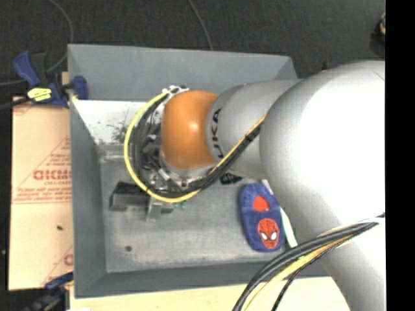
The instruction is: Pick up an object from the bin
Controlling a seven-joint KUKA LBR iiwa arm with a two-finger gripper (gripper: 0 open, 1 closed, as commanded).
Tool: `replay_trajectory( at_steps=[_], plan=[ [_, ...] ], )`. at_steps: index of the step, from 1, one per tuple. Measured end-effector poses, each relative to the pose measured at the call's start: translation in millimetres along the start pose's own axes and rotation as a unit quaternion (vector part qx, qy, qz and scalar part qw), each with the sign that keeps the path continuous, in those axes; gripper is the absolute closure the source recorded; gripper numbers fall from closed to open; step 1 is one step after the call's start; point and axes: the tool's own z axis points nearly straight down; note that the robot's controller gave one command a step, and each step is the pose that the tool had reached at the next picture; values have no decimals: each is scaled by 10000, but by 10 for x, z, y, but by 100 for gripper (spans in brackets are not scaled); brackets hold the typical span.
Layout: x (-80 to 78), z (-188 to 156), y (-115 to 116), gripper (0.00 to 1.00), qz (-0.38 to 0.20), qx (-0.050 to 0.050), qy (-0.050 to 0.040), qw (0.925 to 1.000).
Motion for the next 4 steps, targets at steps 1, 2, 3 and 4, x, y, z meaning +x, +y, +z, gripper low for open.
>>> replay_trajectory(
  at_steps=[1,2,3,4],
  plan=[
    [33,-183,-11,100,1,18,58,10000],
    [17,-370,-5,100,0,6,31,10000],
    [20,-528,-12,100,-2,14,37,10000],
    [21,-660,-16,100,0,14,40,10000]
  ],
)
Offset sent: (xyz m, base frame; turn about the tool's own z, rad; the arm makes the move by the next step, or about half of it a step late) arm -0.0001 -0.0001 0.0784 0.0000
